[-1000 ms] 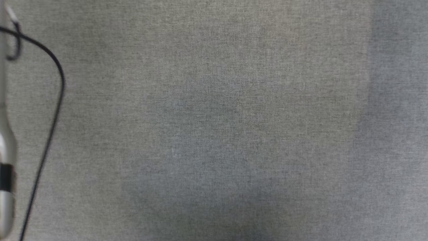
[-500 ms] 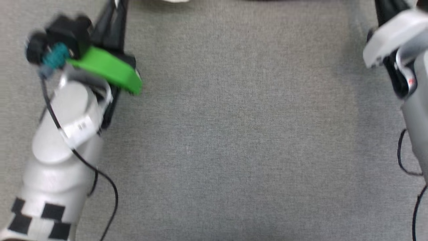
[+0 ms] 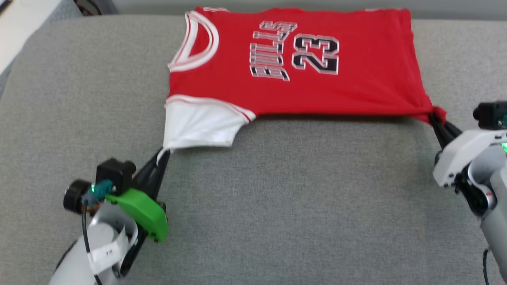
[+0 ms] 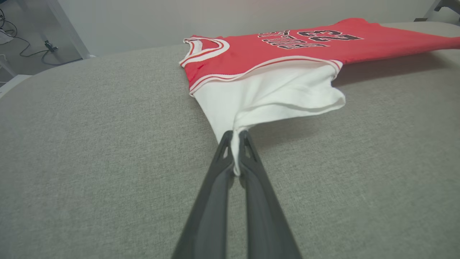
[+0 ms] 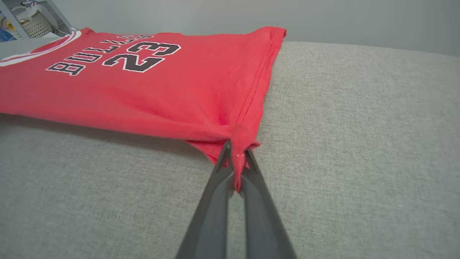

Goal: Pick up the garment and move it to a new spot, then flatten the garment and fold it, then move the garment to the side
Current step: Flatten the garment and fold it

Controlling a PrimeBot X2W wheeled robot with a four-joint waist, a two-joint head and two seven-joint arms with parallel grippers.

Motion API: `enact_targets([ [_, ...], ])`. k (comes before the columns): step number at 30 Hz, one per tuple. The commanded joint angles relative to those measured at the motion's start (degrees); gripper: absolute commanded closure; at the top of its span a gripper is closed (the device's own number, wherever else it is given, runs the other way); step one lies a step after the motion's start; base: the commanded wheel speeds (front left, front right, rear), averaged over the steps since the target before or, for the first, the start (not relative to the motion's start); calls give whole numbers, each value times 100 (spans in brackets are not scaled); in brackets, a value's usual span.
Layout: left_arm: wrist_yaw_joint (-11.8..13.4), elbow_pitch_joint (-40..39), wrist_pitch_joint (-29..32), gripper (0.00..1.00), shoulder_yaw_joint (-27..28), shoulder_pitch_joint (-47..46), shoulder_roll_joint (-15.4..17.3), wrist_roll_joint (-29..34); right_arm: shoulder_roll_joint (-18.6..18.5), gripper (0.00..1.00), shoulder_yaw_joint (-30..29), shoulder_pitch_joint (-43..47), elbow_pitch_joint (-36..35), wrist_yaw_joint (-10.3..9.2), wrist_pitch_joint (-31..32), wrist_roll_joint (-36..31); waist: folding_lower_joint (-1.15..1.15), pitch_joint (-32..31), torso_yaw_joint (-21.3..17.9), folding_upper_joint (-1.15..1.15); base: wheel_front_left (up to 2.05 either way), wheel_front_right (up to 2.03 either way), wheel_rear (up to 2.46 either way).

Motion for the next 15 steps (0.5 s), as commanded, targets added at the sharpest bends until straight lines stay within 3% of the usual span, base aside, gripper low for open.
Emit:
enact_targets([
  [1, -17, -133, 73, 100, -27, 262, 87, -87, -80, 100, -38, 237, -50, -47, 91, 172, 1, -511, 51, 61, 0, 0, 0],
  [15, 76, -1580, 1214, 100, -344, 2134, 679, -657, -451, 100, -169, 2131, -1162, -47, 1495, 1430, 1, -1264, 8, 61, 0, 0, 0],
])
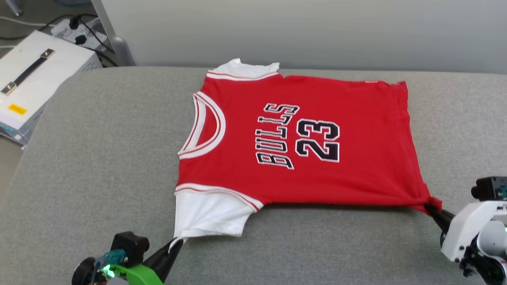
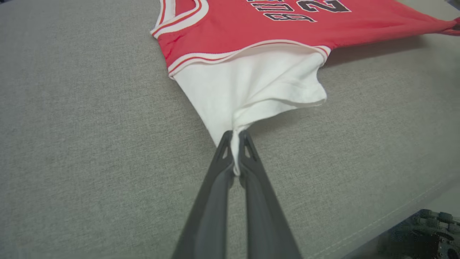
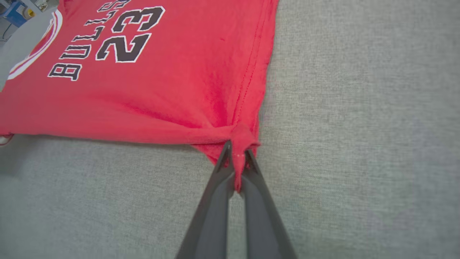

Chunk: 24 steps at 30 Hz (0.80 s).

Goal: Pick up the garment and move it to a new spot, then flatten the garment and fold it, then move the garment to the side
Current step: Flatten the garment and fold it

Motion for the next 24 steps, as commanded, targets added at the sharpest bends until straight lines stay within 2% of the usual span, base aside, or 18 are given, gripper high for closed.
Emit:
enact_targets([
  [1, 9, -119, 84, 100, -2, 180, 87, -117, -83, 100, -54, 185, -113, -47, 87, 67, 1, -186, -30, 61, 0, 0, 0],
  [10, -20, -940, 762, 100, -193, 897, 524, -585, -111, 100, -489, 1168, -841, -47, 824, 420, 1, -343, -17, 61, 0, 0, 0],
  [13, -48, -1114, 887, 100, -297, 876, 697, -538, -106, 100, -686, 1414, -1122, -47, 1003, 534, 1, -283, 17, 61, 0, 0, 0],
  [24, 5, -1194, 577, 100, 35, -87, 475, -509, -27, 100, -1213, 1468, -2045, -47, 1205, 375, 1, 91, 69, 61, 0, 0, 0],
])
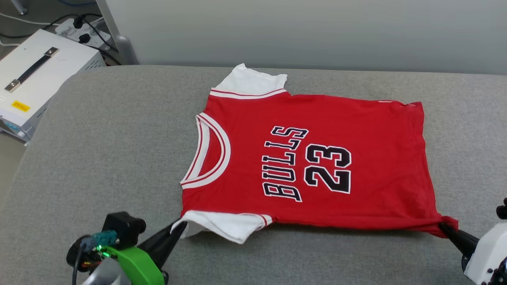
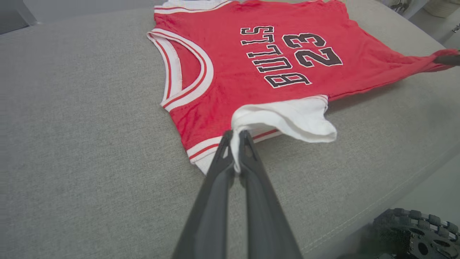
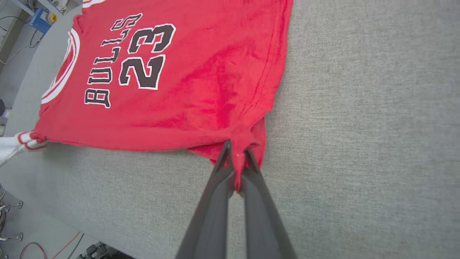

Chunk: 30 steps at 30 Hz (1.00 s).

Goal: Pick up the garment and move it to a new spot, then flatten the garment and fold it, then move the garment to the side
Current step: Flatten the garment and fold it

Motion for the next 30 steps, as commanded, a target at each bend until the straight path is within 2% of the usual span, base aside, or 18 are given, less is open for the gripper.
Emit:
enact_targets([
  [1, 2, 24, -48, 100, 38, -213, -50, 45, 28, 100, -69, -130, -78, -45, 26, -74, 1, 145, -1, 61, 0, 0, 0],
  [2, -16, 73, -42, 100, 77, -594, -66, 82, 61, 100, -166, -341, -189, -45, 83, -168, 1, 342, -30, 61, 0, 0, 0],
  [6, -57, 212, -4, 100, 28, -1184, -71, 147, 103, 100, -203, -756, -226, -45, 147, -399, 1, 620, -120, 61, 0, 0, 0],
  [14, -114, 926, 196, 100, -358, -2419, -31, 121, 199, 100, -108, -1628, 168, -45, 299, -696, 1, 1096, -256, 61, 0, 0, 0],
  [29, -122, 2370, -167, 98, -1297, -3809, 35, -224, 312, 100, 521, -2615, 1161, -45, 92, -942, 1, 1439, -421, 61, 0, 0, 0],
  [30, -122, 2491, -211, 51, -1359, -3863, 15, -226, 300, 49, 553, -2662, 1242, -45, 41, -958, 1, 1441, -420, 61, 0, 0, 0],
])
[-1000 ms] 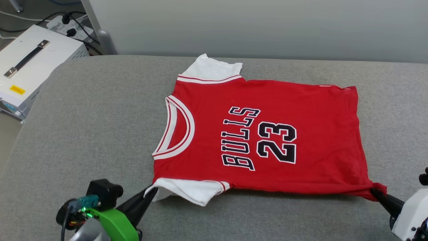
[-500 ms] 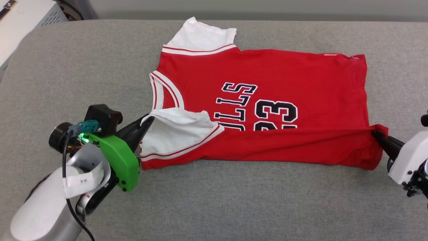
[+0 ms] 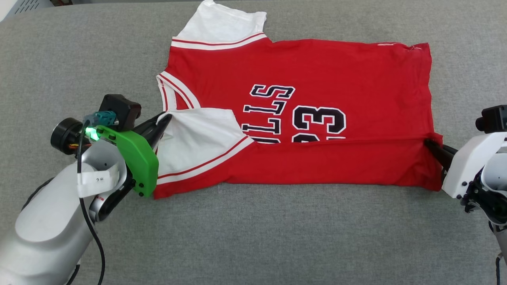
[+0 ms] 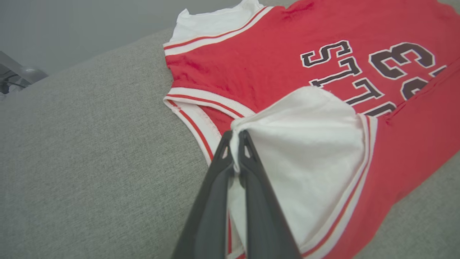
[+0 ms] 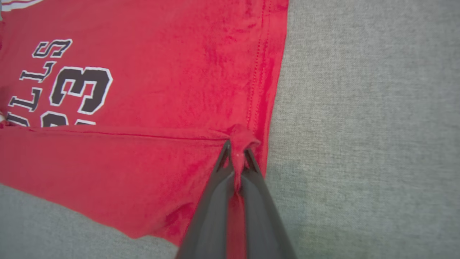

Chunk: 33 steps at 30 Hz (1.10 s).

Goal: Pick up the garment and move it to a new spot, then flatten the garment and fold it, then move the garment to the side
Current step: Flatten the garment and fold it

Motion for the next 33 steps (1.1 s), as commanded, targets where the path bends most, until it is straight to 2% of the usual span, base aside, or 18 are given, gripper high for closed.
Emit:
enact_targets([
  [1, -15, 133, -84, 0, -63, -133, -33, -71, -25, 0, 36, -128, 103, -5, -111, -60, -1, 0, -1, 61, 0, 0, 0],
  [10, -13, 996, -800, 0, 34, -368, -325, -294, -189, 0, 478, -240, 109, -5, -922, -207, -1, -310, 50, 61, 0, 0, 0],
  [13, 79, 1058, -1002, 0, 153, -324, -388, -377, -203, 0, 453, -178, 28, -5, -1013, -323, -1, -434, 70, 61, 0, 0, 0],
  [17, 362, 995, -1203, 0, 398, -135, -408, -569, -153, 0, 307, -4, -161, -5, -975, -712, -1, -614, 89, 61, 0, 0, 0],
  [21, 650, 690, -1062, 0, 538, 306, -304, -826, 114, 0, -77, 336, -479, -5, -682, -954, -1, -761, 99, 61, 0, 0, 0],
  [26, 1225, -86, -592, 0, 448, 916, -60, -845, 327, 0, -646, 867, -993, -5, -56, -1672, -1, -810, 113, 61, 0, 0, 0],
  [29, 1634, -695, -262, 0, 498, 1304, 8, -1053, 681, 0, -1011, 1188, -1481, -5, 359, -2011, -1, -791, 106, 61, 0, 0, 0],
  [33, 1924, -1314, 209, 0, 375, 1720, 145, -1210, 1088, 0, -1254, 1488, -2055, -5, 776, -2240, -1, -725, 63, 61, 0, 0, 0],
])
